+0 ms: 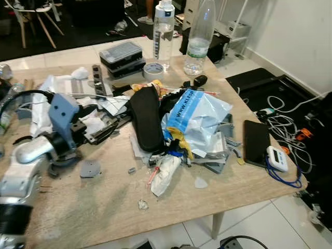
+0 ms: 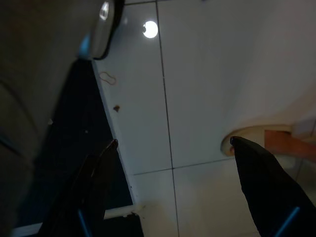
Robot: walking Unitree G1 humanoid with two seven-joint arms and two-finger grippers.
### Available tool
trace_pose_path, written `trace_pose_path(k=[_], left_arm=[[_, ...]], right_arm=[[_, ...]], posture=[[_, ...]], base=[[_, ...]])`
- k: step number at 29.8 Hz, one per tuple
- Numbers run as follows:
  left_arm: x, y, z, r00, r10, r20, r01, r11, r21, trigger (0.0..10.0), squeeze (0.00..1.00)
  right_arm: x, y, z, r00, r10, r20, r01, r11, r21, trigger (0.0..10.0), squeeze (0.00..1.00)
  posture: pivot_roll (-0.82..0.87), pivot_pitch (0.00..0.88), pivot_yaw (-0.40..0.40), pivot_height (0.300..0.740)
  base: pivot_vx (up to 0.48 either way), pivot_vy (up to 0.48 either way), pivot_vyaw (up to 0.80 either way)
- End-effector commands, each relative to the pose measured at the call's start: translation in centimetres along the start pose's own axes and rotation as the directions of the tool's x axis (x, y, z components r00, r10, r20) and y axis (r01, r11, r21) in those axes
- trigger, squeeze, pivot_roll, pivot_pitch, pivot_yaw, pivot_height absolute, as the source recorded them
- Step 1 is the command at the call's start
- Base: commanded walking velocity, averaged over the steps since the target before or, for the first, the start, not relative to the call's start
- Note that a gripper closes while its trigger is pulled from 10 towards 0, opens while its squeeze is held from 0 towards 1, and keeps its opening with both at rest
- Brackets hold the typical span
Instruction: Picking trash to rubbish bin
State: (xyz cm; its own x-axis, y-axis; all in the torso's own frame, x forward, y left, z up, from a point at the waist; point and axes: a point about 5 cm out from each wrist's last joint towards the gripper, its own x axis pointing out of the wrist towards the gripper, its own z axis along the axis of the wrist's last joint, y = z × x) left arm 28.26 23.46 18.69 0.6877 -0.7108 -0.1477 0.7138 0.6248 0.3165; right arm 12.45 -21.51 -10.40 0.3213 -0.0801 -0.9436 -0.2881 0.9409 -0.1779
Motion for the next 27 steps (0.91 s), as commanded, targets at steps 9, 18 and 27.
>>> trace_pose_path(k=[9,18,27], left_arm=[[-1.3,-1.5,-2.8,0.969,-0.109,-0.221,0.103,0.994,-0.036,10.0,0.0],[-1.7,-2.0,-4.9,0.937,-0.121,-0.329,0.1,0.992,-0.08,10.0,0.0],[-2.5,-1.4,-5.9,0.928,-0.074,-0.364,0.031,0.992,-0.121,10.0,0.0]], right_arm=[[0.0,0.9,-0.8,1.0,0.014,-0.021,-0.014,1.0,-0.004,10.0,0.0],[0.2,1.6,1.0,1.0,0.019,0.001,-0.019,1.0,-0.005,10.0,0.0],[-0.1,-0.7,-0.8,1.0,0.002,-0.019,-0.002,1.0,-0.005,10.0,0.0]], posture=[[0.05,0.109,-0.007,0.74],[0.05,0.114,-0.01,0.74],[0.04,0.115,-0.007,0.74]], base=[[0.0,0.0,0.0],[0.0,0.0,0.0],[0.0,0.0,0.0]])
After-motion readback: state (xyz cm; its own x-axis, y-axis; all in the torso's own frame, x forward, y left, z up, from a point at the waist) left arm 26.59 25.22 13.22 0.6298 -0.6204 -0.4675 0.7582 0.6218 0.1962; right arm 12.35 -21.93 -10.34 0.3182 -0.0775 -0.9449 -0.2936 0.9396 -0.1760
